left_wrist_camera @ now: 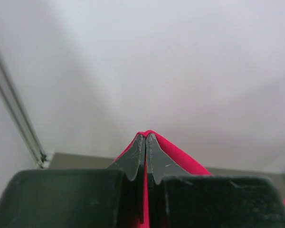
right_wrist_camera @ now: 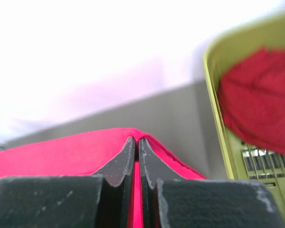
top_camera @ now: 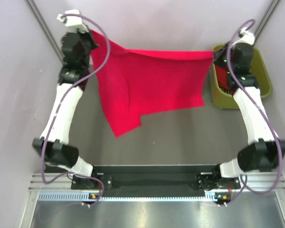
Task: Fold and stack the t-shirts
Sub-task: Flatten the tshirt out
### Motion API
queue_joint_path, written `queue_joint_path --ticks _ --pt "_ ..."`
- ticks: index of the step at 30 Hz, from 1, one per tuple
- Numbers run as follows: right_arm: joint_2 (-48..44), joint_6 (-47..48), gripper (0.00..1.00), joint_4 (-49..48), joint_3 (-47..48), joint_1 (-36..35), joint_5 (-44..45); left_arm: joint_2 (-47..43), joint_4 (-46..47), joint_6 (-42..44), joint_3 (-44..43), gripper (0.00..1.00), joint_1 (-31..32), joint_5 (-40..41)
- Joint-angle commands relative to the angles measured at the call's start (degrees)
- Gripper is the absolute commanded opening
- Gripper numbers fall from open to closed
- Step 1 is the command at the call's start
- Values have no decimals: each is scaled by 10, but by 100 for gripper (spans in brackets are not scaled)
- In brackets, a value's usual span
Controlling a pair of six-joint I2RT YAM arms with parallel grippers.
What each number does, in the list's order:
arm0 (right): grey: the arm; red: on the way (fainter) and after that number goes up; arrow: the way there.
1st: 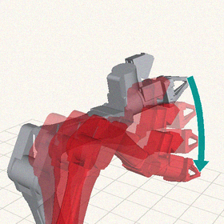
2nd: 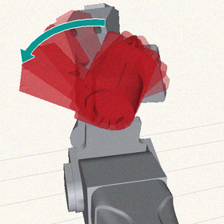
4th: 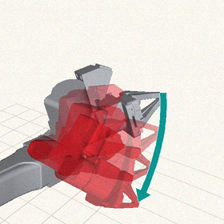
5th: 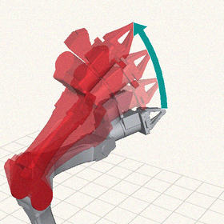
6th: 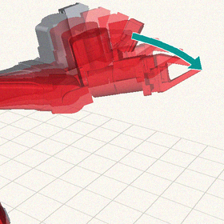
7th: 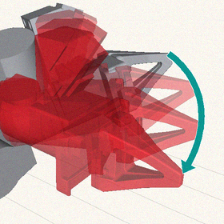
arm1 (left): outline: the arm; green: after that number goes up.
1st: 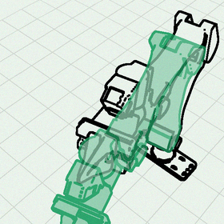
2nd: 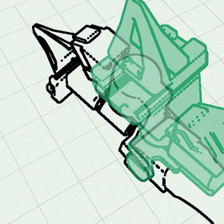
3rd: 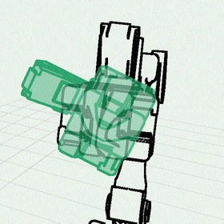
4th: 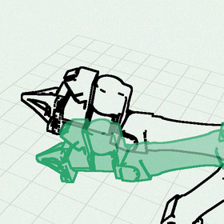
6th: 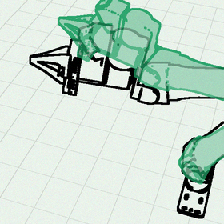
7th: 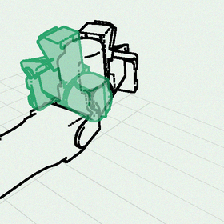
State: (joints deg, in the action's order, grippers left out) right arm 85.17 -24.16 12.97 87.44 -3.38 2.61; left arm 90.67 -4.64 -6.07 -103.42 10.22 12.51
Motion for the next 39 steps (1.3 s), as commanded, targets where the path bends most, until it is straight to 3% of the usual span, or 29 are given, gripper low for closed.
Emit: queue_joint_path --ticks 1,9,17,29,35,39 --pt "-113 -4 0 -8 -36 -5 -9 -127 31 21 40 0 -4 23" --pt "-319 -5 0 13 -93 -8 -23 -351 24 75 89 0 -4 54" --pt "-355 -24 0 22 -62 -19 -44 -391 2 80 57 0 -3 51" --pt "-245 -12 0 -2 -125 -20 -29 -220 -2 111 132 0 -4 39" --pt "-102 -3 0 -51 -148 -20 -9 -76 46 132 198 0 -5 50" --pt "52 16 0 -79 -96 -20 -3 75 103 132 192 0 -10 73"
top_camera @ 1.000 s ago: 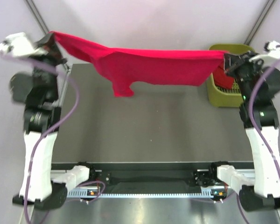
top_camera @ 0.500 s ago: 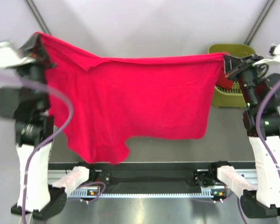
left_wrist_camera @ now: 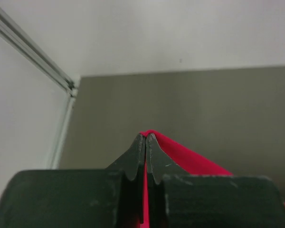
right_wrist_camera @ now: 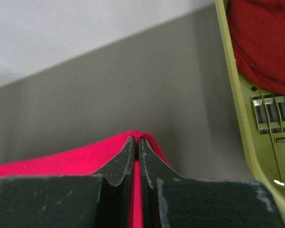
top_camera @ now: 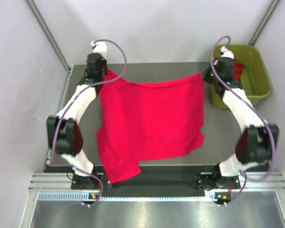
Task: Fold and stack the t-shirts
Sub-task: Flatten the tshirt out
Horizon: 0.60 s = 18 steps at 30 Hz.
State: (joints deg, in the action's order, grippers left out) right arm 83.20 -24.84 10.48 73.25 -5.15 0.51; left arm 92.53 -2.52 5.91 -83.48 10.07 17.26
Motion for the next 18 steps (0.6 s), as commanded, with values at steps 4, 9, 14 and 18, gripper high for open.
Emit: queue_joint_path --ticks 4,9,14,18 --pt "194 68 0 -42 125 -2 28 170 101 -26 -68 0 -11 5" --pt "311 92 0 -8 226 14 48 283 78 -80 -147 0 -9 -15" --pt "344 117 0 -1 249 19 53 317 72 -143 -179 0 -11 -49" --pt "349 121 0 -5 248 20 56 324 64 -167 -193 0 -11 -57"
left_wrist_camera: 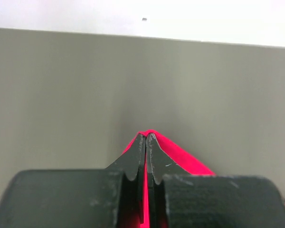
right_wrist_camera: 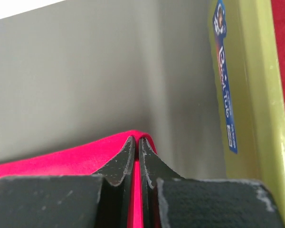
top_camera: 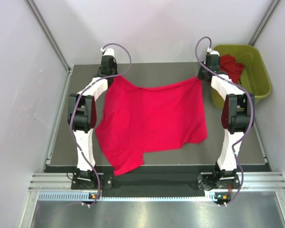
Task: Fold and stack the t-shirts
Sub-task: Flatten the tshirt out
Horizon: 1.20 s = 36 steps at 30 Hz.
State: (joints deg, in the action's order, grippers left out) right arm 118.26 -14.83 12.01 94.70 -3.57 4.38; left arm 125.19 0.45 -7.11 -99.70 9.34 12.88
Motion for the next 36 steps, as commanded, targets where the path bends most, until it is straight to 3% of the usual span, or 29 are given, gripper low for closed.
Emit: queue_joint_path --ticks 1,13,20,24,27,28,29,30,31,32,33,36 --pt "1 21 0 -19 36 4 17 -1 25 -40 -41 0 -4 -11" --pt "0 -1 0 6 51 3 -10 -20 -53 -37 -100 0 -11 -8" --pt "12 -9 0 5 70 3 -19 -14 -29 -2 -124 0 -33 8" --pt "36 -7 0 13 101 3 -24 18 -28 13 -188 0 -41 1" --pt "65 -7 10 50 156 3 -38 38 -31 7 -213 0 -42 1" --pt "72 -9 16 62 187 3 -40 42 -32 4 -216 5 -42 4" --pt "81 -11 30 76 202 2 -40 41 -35 -2 -219 18 -42 16" --pt "83 -13 35 102 213 1 -39 40 -49 -16 -225 28 -42 21" --pt "82 -13 40 114 229 2 -41 38 -56 -24 -226 49 -42 26" --pt "79 -13 48 130 235 1 -38 35 -66 -30 -226 58 -42 28" --pt "73 -16 53 155 237 1 -36 33 -83 -40 -233 64 -42 35" --pt "45 -31 63 208 234 1 -35 9 -170 -76 -218 64 -41 30"
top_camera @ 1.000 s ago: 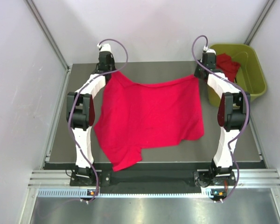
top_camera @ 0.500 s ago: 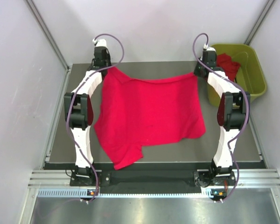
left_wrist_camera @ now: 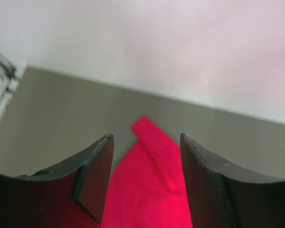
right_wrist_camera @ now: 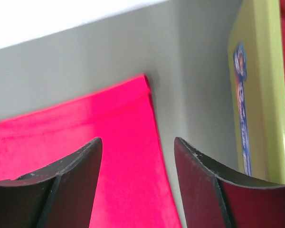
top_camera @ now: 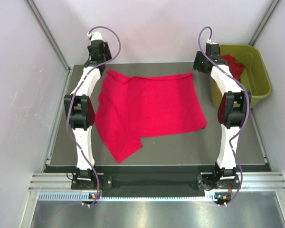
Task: Fold and stack the t-shirts
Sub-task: Flatten the tshirt out
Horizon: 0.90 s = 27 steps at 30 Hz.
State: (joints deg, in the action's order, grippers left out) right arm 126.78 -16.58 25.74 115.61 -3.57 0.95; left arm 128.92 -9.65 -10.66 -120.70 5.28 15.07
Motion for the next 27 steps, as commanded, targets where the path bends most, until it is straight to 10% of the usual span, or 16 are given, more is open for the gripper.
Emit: queue_joint_path --ticks 1,13,27 --pt "-57 -19 63 110 16 2 -2 -59 -99 -48 9 62 1 -2" --pt "-369 -95 63 90 -438 -17 -97 -462 -280 -220 486 51 138 0" --pt "-508 -124 59 58 -645 16 -125 -654 -433 -502 774 49 233 -79"
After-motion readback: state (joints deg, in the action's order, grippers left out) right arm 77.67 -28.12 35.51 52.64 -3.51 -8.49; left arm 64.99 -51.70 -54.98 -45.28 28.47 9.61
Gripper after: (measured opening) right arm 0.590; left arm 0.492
